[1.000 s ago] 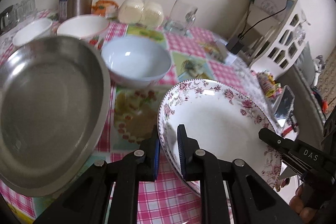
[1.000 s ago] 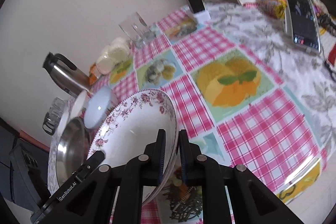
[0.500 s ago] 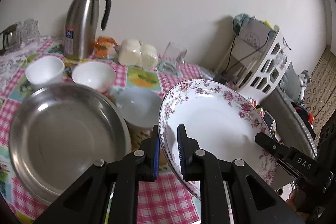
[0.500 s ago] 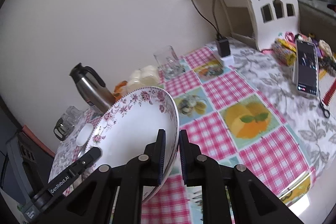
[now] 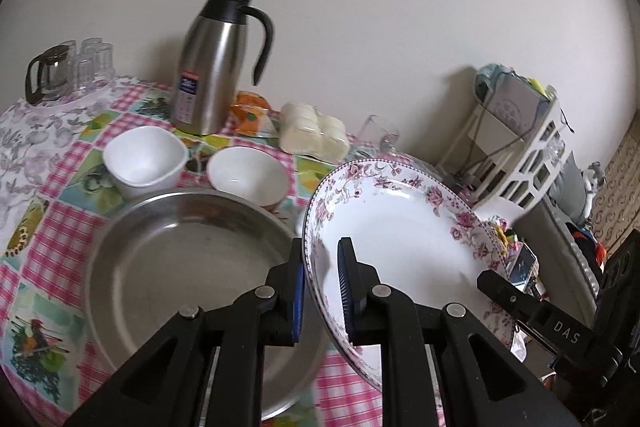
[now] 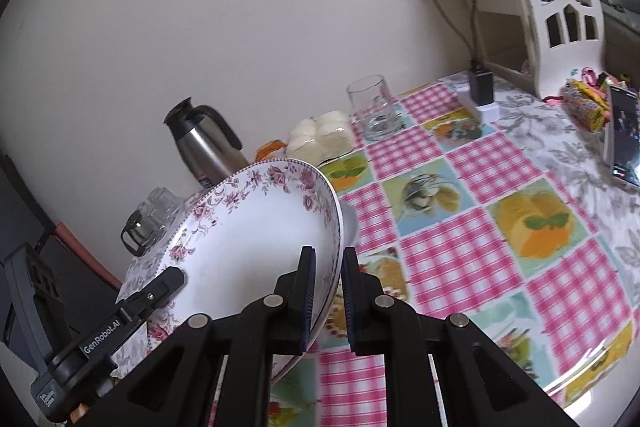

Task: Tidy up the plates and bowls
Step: 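Carry the floral plate with both grippers over the steel tray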

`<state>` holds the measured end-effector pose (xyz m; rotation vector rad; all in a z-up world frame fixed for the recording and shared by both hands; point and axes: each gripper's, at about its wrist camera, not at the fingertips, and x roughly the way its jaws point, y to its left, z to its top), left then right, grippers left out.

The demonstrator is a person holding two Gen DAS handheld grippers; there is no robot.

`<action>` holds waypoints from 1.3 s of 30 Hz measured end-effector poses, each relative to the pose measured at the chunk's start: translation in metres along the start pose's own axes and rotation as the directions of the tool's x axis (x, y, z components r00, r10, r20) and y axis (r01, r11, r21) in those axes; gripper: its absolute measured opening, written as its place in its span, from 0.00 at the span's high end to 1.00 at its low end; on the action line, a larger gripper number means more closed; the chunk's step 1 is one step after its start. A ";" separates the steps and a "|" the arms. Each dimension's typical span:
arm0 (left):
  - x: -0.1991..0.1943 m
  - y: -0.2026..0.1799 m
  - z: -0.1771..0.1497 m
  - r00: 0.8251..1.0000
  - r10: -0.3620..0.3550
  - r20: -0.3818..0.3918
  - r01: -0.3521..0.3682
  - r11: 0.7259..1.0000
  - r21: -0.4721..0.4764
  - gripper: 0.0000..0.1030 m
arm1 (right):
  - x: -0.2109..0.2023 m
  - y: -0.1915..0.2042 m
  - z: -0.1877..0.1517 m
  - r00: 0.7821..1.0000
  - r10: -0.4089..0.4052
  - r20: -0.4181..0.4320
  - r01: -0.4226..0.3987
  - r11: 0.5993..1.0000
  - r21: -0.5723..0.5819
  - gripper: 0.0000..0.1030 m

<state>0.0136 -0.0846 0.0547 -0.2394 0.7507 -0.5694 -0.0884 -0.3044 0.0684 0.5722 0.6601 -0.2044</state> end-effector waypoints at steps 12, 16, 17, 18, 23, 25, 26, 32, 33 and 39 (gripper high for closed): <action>-0.020 0.064 0.018 0.998 0.056 0.023 -0.054 0.996 -0.067 0.85 | 0.037 0.057 -0.015 0.997 0.066 -0.043 -0.067 0.997 -0.028 0.86; -0.024 0.084 0.021 0.997 0.077 0.024 -0.074 0.992 -0.098 0.85 | 0.050 0.075 -0.024 0.994 0.086 -0.066 -0.089 0.995 -0.042 0.86; -0.024 0.086 0.022 0.997 0.079 0.023 -0.077 0.992 -0.101 0.85 | 0.054 0.078 -0.026 0.993 0.088 -0.073 -0.091 0.995 -0.045 0.86; -0.025 0.090 0.023 0.996 0.084 0.021 -0.081 0.991 -0.105 0.85 | 0.058 0.082 -0.028 0.993 0.089 -0.079 -0.093 0.995 -0.046 0.86; -0.020 0.104 0.022 0.996 0.095 -0.002 -0.094 0.988 -0.121 0.85 | 0.070 0.090 -0.034 0.990 0.100 -0.096 -0.104 0.994 -0.035 0.86; -0.016 0.107 0.021 0.995 0.097 -0.012 -0.098 0.987 -0.125 0.85 | 0.075 0.090 -0.036 0.990 0.096 -0.104 -0.100 0.994 -0.033 0.86; -0.011 0.110 0.020 0.995 0.101 -0.023 -0.103 0.986 -0.130 0.85 | 0.077 0.090 -0.036 0.990 0.094 -0.107 -0.097 0.995 -0.031 0.86; 0.012 0.119 0.010 0.988 0.128 -0.085 -0.139 0.982 -0.131 0.85 | 0.102 0.083 -0.048 0.985 0.046 -0.169 -0.049 0.999 -0.016 0.86; 0.016 0.120 0.007 0.987 0.132 -0.095 -0.144 0.981 -0.131 0.85 | 0.106 0.081 -0.050 0.983 0.041 -0.178 -0.044 0.999 -0.010 0.86; 0.032 0.127 -0.003 0.977 0.155 -0.146 -0.176 0.974 -0.144 0.85 | 0.124 0.074 -0.059 0.975 0.008 -0.222 -0.009 1.000 -0.003 0.86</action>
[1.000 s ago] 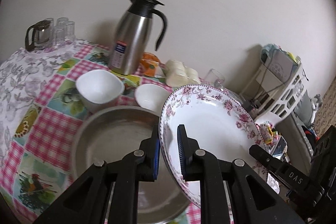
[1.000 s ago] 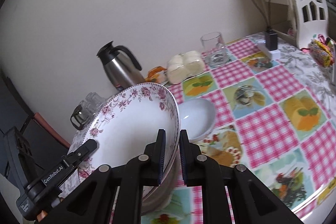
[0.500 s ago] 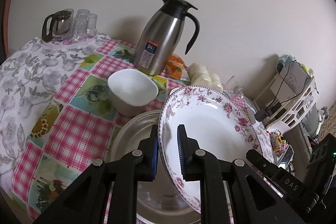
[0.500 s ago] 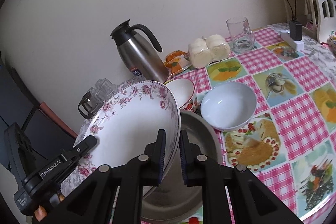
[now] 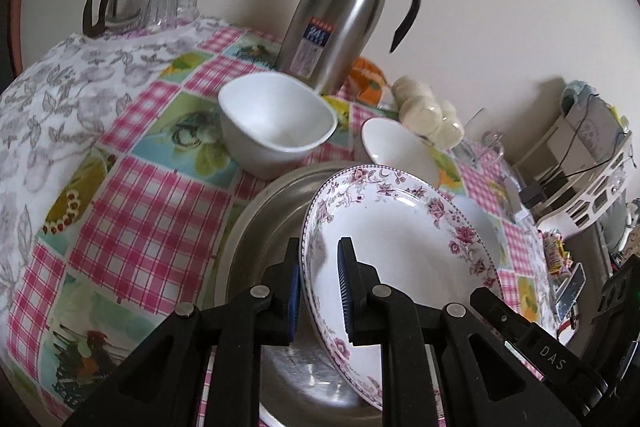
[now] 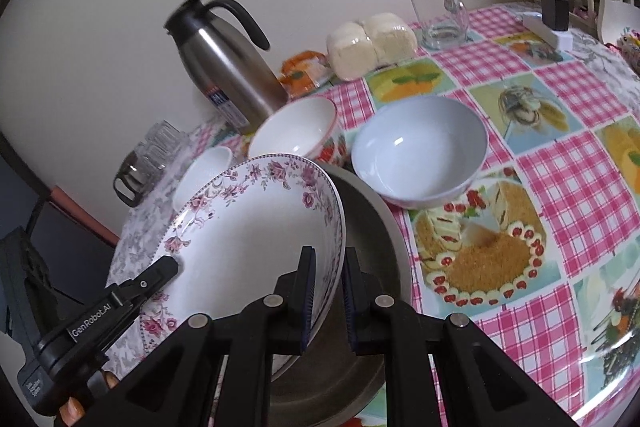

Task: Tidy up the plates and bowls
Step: 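Carry the floral plate with both grippers over the steel tray, then lower the floral plate into the steel tray and open both grippers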

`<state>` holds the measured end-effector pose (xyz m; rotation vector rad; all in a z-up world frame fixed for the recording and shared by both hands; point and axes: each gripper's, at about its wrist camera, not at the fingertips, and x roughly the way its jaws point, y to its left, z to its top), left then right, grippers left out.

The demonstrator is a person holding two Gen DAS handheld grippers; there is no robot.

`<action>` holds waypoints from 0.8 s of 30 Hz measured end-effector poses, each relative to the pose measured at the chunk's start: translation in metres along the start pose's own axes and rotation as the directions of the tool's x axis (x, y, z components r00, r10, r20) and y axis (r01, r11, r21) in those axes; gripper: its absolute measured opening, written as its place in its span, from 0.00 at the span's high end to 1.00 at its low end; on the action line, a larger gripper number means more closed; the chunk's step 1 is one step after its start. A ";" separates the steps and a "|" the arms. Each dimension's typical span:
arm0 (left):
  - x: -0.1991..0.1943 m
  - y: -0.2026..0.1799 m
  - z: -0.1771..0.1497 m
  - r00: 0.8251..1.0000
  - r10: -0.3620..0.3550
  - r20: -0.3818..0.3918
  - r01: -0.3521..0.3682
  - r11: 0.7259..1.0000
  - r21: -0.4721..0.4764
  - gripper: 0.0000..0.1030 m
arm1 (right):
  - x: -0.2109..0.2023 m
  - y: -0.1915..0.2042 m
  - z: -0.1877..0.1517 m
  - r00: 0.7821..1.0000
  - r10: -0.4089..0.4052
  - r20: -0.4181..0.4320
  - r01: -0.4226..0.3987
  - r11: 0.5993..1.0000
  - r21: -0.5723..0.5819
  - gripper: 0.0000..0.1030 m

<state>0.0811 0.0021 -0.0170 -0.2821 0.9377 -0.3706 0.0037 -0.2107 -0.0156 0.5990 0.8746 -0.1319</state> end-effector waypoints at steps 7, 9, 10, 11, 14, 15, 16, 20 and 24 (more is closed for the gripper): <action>0.015 0.006 -0.005 0.999 0.028 -0.035 -0.029 0.999 -0.022 0.84 | 0.017 -0.002 -0.003 0.999 -0.022 -0.042 0.022 1.000 0.005 0.86; 0.018 0.007 -0.007 0.998 0.035 -0.044 -0.036 0.999 -0.026 0.84 | 0.021 -0.003 -0.004 0.998 -0.030 -0.051 0.030 1.000 0.006 0.86; 0.019 0.007 -0.008 0.998 0.039 -0.047 -0.040 0.999 -0.026 0.84 | 0.021 -0.002 -0.005 0.998 -0.032 -0.054 0.032 0.999 0.006 0.86; 0.020 0.007 -0.008 0.998 0.040 -0.048 -0.041 0.999 -0.026 0.83 | 0.023 -0.002 -0.005 0.998 -0.035 -0.059 0.035 0.999 0.006 0.86; 0.022 0.007 -0.009 0.997 0.044 -0.057 -0.045 0.999 -0.031 0.81 | 0.026 -0.002 -0.006 0.997 -0.040 -0.066 0.040 0.999 0.003 0.86; 0.023 0.008 -0.010 0.997 0.048 -0.063 -0.050 0.998 -0.032 0.80 | 0.028 -0.002 -0.006 0.997 -0.044 -0.070 0.044 0.999 0.000 0.86; 0.025 0.008 -0.010 0.996 0.054 -0.073 -0.057 0.998 -0.036 0.80 | 0.028 -0.002 -0.006 0.996 -0.047 -0.071 0.047 0.999 -0.005 0.86; 0.025 0.008 -0.011 0.995 0.062 -0.074 -0.065 0.997 -0.035 0.80 | 0.029 0.000 -0.008 0.995 -0.059 -0.075 0.057 0.998 -0.023 0.85; 0.025 0.008 -0.012 0.993 0.076 -0.093 -0.080 0.996 -0.040 0.80 | 0.029 0.000 -0.008 0.995 -0.057 -0.084 0.055 0.998 -0.026 0.85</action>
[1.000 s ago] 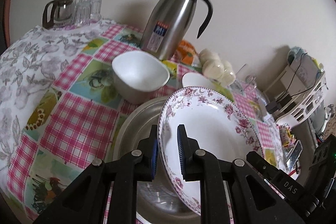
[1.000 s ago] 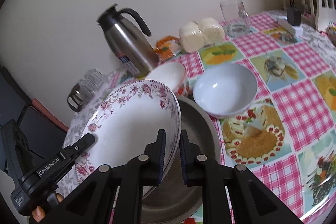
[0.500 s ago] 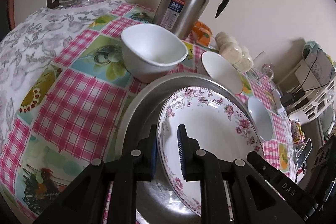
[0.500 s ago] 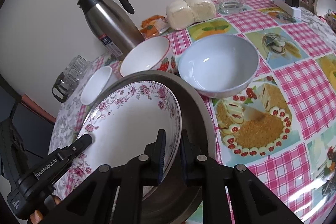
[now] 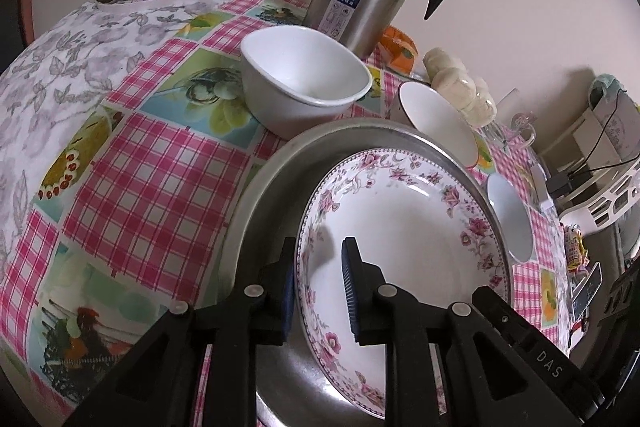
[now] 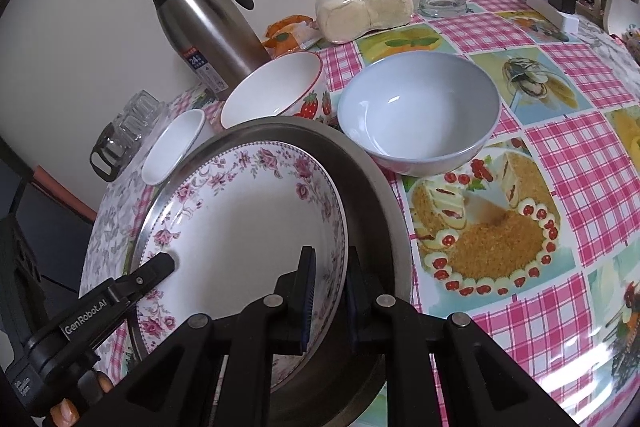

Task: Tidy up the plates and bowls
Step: 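Lower the floral plate into the steel tray and open both grippers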

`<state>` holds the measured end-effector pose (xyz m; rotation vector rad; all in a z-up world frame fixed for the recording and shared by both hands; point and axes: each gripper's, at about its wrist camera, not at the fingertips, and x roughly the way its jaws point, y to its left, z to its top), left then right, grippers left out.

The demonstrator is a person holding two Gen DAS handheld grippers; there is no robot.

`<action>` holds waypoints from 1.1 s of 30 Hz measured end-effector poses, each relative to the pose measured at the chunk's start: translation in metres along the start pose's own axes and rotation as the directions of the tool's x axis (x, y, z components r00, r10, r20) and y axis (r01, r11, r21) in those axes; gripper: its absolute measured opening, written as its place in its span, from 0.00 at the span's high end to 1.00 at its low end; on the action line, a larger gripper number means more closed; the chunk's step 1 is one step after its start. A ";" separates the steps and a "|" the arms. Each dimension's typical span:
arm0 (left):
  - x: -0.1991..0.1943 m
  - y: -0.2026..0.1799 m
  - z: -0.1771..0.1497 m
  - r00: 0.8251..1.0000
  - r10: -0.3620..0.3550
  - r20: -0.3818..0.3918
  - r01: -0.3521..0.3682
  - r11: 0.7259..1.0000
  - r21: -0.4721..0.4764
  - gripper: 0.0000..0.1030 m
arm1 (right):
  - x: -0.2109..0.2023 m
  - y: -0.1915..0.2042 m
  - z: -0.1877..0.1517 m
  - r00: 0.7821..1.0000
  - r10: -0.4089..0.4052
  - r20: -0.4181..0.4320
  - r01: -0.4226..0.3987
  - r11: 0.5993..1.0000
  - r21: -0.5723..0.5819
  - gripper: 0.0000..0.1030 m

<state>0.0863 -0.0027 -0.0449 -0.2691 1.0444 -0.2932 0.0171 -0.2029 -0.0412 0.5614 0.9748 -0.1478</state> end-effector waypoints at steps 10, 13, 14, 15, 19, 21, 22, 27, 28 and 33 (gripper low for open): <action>-0.002 0.000 -0.004 0.997 0.023 -0.071 -0.025 0.999 -0.025 0.80 | -0.002 -0.002 0.000 0.999 -0.036 -0.029 0.036 0.999 -0.004 0.89; -0.003 0.002 -0.006 0.997 0.017 -0.081 -0.020 0.999 -0.042 0.79 | -0.004 -0.003 0.000 0.999 -0.041 -0.036 0.041 0.999 -0.001 0.89; -0.003 0.002 -0.005 0.997 0.016 -0.082 -0.019 0.999 -0.045 0.79 | -0.004 -0.003 0.000 0.998 -0.043 -0.037 0.043 0.999 -0.004 0.89; -0.002 0.002 -0.005 0.996 0.015 -0.084 -0.019 0.999 -0.047 0.79 | -0.004 -0.003 0.000 0.998 -0.046 -0.038 0.046 0.999 -0.007 0.89; -0.002 0.002 -0.005 0.996 0.020 -0.084 -0.024 0.998 -0.051 0.79 | -0.005 -0.003 0.000 0.998 -0.048 -0.040 0.048 0.999 -0.011 0.89; -0.002 0.002 -0.005 0.996 0.018 -0.085 -0.023 0.998 -0.054 0.79 | -0.005 -0.003 0.000 0.998 -0.047 -0.042 0.047 0.999 -0.011 0.89; -0.002 0.002 -0.005 0.996 0.017 -0.088 -0.022 0.998 -0.053 0.79 | -0.005 -0.004 0.000 0.998 -0.048 -0.043 0.047 0.999 -0.014 0.89; -0.001 0.000 -0.004 0.993 0.024 -0.113 -0.028 0.999 -0.038 0.78 | -0.007 0.002 0.000 0.996 -0.065 -0.054 0.063 0.997 -0.037 0.87; -0.001 -0.001 -0.004 0.993 0.025 -0.119 -0.030 0.999 -0.036 0.78 | -0.007 0.003 0.001 0.996 -0.073 -0.056 0.070 0.997 -0.043 0.87; -0.001 -0.004 -0.003 0.991 0.030 -0.128 -0.032 0.999 -0.019 0.72 | -0.007 0.004 0.002 0.993 -0.096 -0.064 0.093 0.994 -0.061 0.86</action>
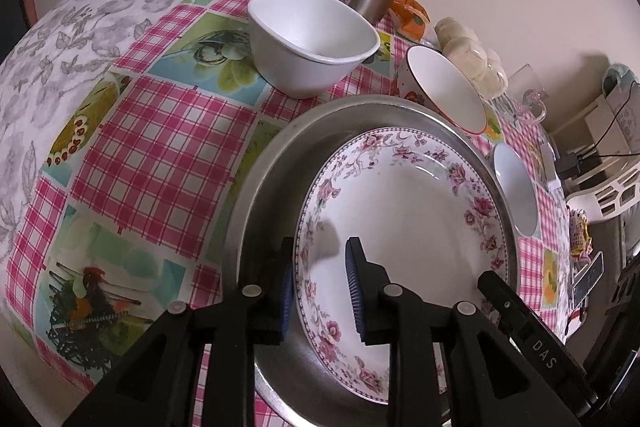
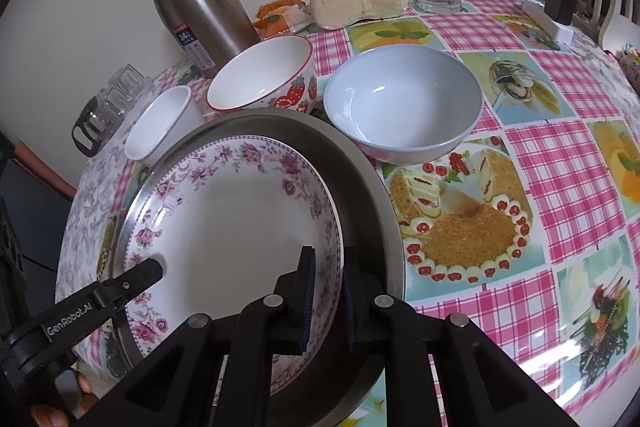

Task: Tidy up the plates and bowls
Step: 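Lower the floral plate into the steel tray and open both grippers, then move both grippers to the rim of the red-rimmed white bowl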

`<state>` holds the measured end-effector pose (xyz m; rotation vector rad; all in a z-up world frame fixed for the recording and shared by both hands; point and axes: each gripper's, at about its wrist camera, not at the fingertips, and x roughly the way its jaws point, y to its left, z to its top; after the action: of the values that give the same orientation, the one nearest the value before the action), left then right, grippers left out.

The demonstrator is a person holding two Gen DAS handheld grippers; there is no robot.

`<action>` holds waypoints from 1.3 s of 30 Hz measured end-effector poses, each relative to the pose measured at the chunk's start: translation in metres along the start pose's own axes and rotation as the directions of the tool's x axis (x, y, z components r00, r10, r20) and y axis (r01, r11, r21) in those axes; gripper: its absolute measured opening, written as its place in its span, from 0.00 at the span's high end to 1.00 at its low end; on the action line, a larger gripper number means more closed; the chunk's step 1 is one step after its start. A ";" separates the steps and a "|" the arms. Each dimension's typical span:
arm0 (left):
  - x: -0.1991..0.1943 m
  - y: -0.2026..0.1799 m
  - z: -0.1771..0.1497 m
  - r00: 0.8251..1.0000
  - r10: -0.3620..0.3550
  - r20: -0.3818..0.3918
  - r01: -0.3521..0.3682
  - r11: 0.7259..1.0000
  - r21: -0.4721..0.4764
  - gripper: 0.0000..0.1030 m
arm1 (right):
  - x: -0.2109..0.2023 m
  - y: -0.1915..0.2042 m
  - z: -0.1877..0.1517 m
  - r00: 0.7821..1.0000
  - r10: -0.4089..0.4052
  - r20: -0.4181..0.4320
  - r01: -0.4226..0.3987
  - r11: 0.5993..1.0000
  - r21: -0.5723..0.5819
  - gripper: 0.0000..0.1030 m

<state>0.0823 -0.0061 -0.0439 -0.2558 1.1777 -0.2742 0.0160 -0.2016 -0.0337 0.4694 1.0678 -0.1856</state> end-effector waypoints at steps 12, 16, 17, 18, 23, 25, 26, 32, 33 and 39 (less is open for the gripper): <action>-0.010 -0.004 0.001 0.999 0.028 0.021 -0.029 0.999 0.041 0.62 | -0.016 0.003 0.004 0.999 -0.013 0.048 0.013 1.000 -0.012 0.82; -0.022 -0.010 0.002 0.997 0.055 0.048 -0.058 0.996 0.073 0.58 | -0.028 0.006 0.006 0.996 -0.009 0.085 0.011 1.000 -0.028 0.82; -0.025 -0.011 0.002 0.997 0.054 0.054 -0.058 0.995 0.079 0.57 | -0.030 0.007 0.006 0.996 -0.010 0.090 0.012 0.999 -0.032 0.82; -0.027 -0.011 0.002 0.997 0.051 0.058 -0.056 0.995 0.083 0.56 | -0.032 0.009 0.006 0.995 -0.011 0.098 0.015 0.999 -0.037 0.82; -0.037 -0.017 0.003 0.992 0.092 0.086 -0.102 0.988 0.114 0.44 | -0.034 0.012 0.006 0.993 -0.025 0.112 0.031 0.998 -0.052 0.55; -0.037 -0.016 0.004 0.989 0.125 0.081 -0.134 0.984 0.114 0.42 | -0.033 0.014 0.006 0.993 -0.036 0.111 0.044 0.997 -0.068 0.44; -0.036 -0.015 0.004 0.987 0.140 0.085 -0.149 0.982 0.112 0.41 | -0.033 0.016 0.006 0.993 -0.044 0.113 0.053 0.995 -0.081 0.42; -0.032 -0.004 0.005 0.966 0.242 0.094 -0.250 0.964 0.087 0.19 | -0.032 0.020 0.005 0.989 -0.067 0.129 0.082 0.990 -0.114 0.24; -0.032 -0.002 0.005 0.963 0.253 0.098 -0.261 0.962 0.083 0.18 | -0.032 0.021 0.005 0.989 -0.069 0.130 0.084 0.990 -0.115 0.21; -0.032 0.004 0.006 0.951 0.285 0.120 -0.294 0.954 0.065 0.16 | -0.030 0.023 0.004 0.989 -0.075 0.129 0.093 0.987 -0.132 0.08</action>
<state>0.0769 0.0091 -0.0150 -0.0232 1.0765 -0.0492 0.0134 -0.1848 0.0005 0.2851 0.9725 -0.2115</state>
